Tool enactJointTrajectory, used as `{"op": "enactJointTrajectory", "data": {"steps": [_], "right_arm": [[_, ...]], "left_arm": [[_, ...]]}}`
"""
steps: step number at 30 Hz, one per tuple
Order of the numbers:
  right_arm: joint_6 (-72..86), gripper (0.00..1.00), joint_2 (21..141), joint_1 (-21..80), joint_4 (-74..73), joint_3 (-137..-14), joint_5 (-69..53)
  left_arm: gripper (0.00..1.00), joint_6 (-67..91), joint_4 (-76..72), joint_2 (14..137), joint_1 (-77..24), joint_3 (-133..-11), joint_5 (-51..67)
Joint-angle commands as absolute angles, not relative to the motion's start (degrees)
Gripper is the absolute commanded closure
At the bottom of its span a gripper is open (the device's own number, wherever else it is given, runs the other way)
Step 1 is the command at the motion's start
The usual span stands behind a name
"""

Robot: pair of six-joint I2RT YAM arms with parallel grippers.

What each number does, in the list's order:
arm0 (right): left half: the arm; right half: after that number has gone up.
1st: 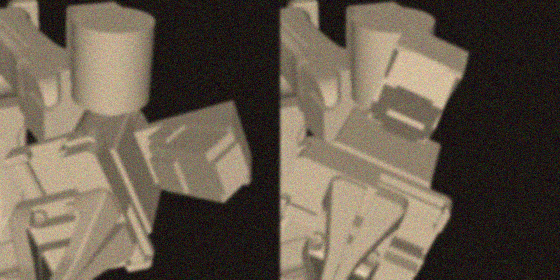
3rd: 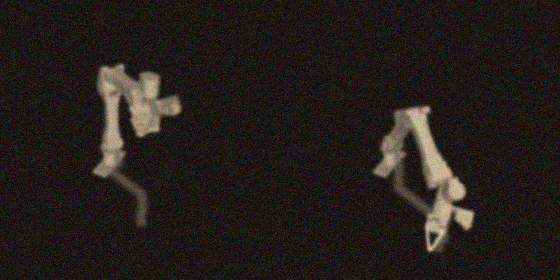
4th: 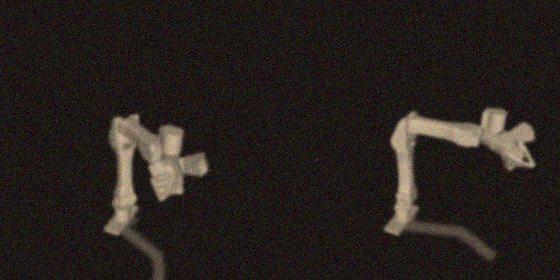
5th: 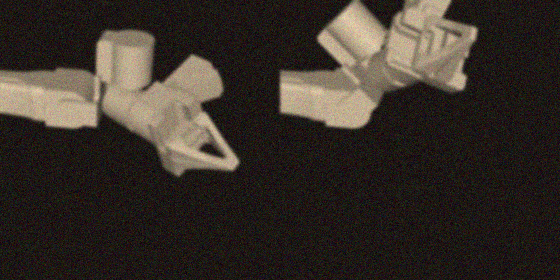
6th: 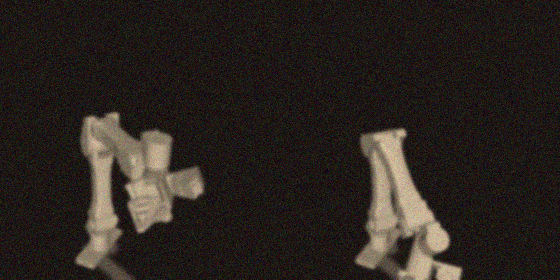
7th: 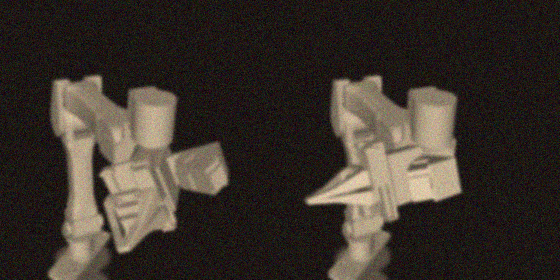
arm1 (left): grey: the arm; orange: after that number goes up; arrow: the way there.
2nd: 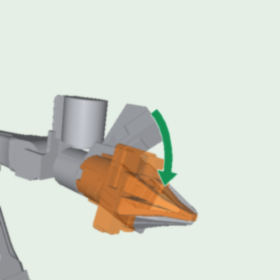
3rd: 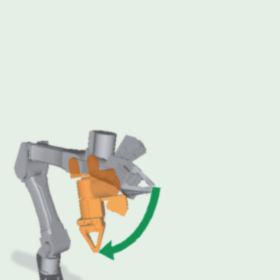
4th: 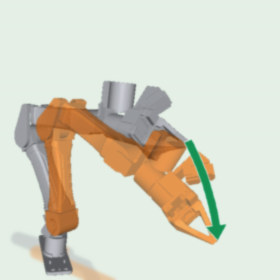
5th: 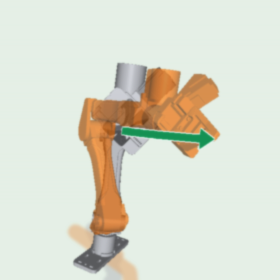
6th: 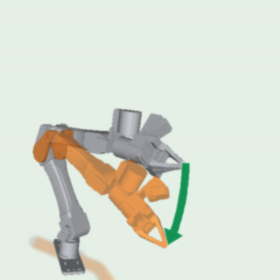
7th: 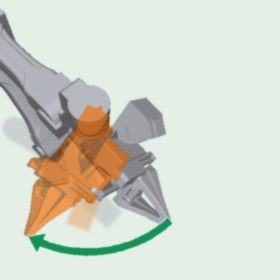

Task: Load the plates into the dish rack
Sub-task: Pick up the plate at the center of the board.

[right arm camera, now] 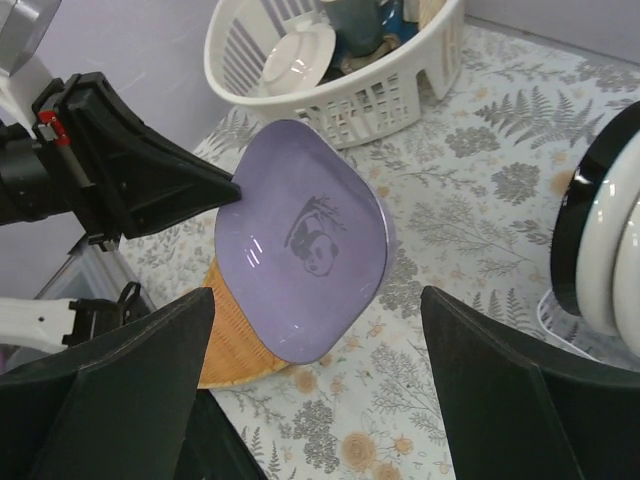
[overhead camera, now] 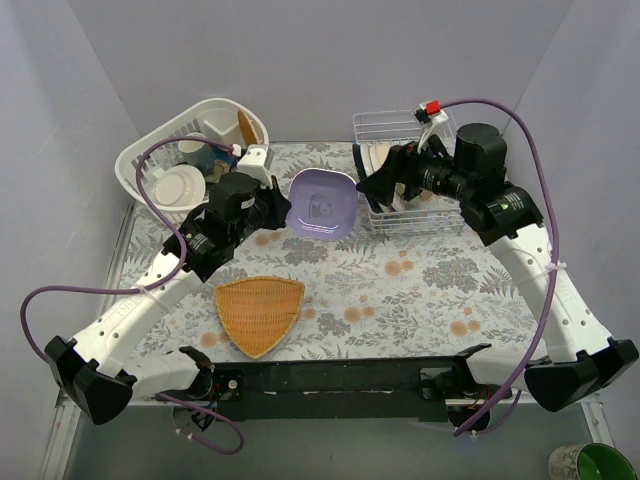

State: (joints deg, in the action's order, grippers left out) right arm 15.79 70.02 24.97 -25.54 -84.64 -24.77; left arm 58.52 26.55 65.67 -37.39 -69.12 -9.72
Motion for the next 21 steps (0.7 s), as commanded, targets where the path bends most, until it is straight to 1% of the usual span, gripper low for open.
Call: {"op": "enactJointTrajectory", "data": {"steps": [1, 7, 13, 18, 21], "right_arm": [[18.5, 0.08, 71.4, 24.5, -19.8, -82.1, -33.1], [17.8, 0.08, 71.3, 24.2, -18.5, -79.4, -32.5], [17.8, 0.08, 71.4, 23.7, -17.9, -78.1, -32.5], [18.9, 0.09, 71.6, 23.4, -15.0, -76.1, -35.4], [20.1, 0.11, 71.9, 22.8, -13.2, -74.5, -38.6]], "left_arm": [[1.00, 58.0, 23.6, 63.2, -37.2, -70.0, -7.8], [1.00, 57.7, 23.2, 63.5, -37.2, -73.4, -5.8], [1.00, 58.7, 21.8, 62.6, -37.2, -73.9, -2.3], [1.00, 59.9, 18.6, 61.5, -37.2, -72.2, 2.5], [1.00, 60.3, 16.3, 61.2, -37.2, -70.5, 4.6]]}}
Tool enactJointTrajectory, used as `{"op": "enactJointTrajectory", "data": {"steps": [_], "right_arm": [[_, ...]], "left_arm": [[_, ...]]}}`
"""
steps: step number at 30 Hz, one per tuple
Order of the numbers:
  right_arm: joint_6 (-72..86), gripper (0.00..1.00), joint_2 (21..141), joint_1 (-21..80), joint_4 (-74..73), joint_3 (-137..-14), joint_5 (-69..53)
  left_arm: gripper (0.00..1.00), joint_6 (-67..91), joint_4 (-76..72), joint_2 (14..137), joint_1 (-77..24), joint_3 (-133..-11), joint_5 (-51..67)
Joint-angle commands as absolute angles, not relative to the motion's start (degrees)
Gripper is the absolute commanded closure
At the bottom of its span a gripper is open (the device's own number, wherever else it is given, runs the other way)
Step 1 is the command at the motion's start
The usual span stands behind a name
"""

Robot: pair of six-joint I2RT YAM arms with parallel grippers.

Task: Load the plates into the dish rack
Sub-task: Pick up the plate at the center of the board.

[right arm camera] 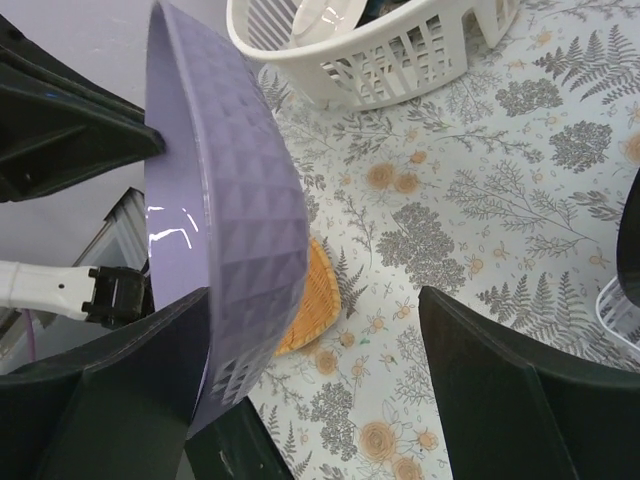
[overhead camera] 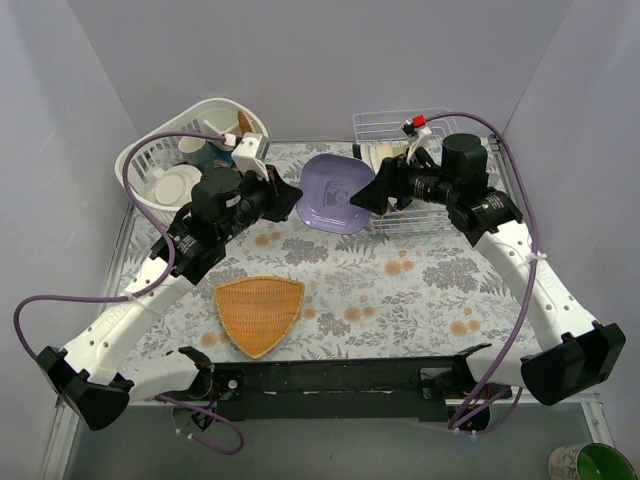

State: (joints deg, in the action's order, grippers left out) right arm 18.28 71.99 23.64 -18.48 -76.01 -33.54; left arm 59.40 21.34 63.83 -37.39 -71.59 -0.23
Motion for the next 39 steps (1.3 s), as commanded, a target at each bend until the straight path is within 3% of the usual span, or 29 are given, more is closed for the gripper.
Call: {"op": "enactJointTrajectory", "data": {"steps": [1, 7, 14, 19, 24, 29, 30, 33, 35, 37, 39], "right_arm": [[20.4, 0.11, 72.0, 22.5, -11.9, -74.2, -39.5], [24.8, 0.19, 71.7, 20.5, -6.0, -71.0, -45.7], [33.0, 0.42, 71.5, 18.5, 4.9, -67.1, -53.9], [36.4, 0.48, 72.2, 18.0, 9.8, -66.1, -57.2], [36.9, 0.67, 72.3, 18.0, 10.2, -66.2, -58.4], [37.1, 0.98, 72.2, 18.0, 10.0, -66.2, -58.7], [37.1, 0.99, 72.2, 18.0, 10.0, -66.3, -58.7], [36.8, 0.99, 72.1, 18.0, 9.1, -66.9, -58.2], [34.9, 0.99, 72.1, 18.0, 5.7, -67.9, -57.1], [31.1, 0.99, 72.3, 17.9, 2.0, -70.4, -55.7], [29.0, 0.99, 72.6, 17.9, -3.3, -72.8, -53.2]], "left_arm": [[1.00, 60.6, 15.5, 61.3, -37.2, -70.0, 5.0], [1.00, 61.3, 10.9, 61.9, -37.0, -66.6, 8.3], [1.00, 62.2, 7.0, 62.7, -36.3, -63.7, 9.7], [1.00, 63.2, 4.8, 63.1, -34.8, -62.1, 11.1], [1.00, 63.7, 3.1, 64.1, -33.8, -62.1, 12.5], [1.00, 63.8, 2.3, 65.2, -33.4, -62.8, 12.4], [1.00, 63.8, 2.4, 65.4, -33.4, -63.0, 12.3], [0.76, 63.8, 2.8, 65.8, -33.3, -63.5, 11.8], [0.48, 63.7, 3.1, 65.7, -33.3, -63.6, 11.5], [0.40, 63.6, 3.3, 65.6, -33.3, -64.0, 11.0], [0.25, 63.5, 3.8, 65.2, -33.3, -64.4, 10.5]]}}
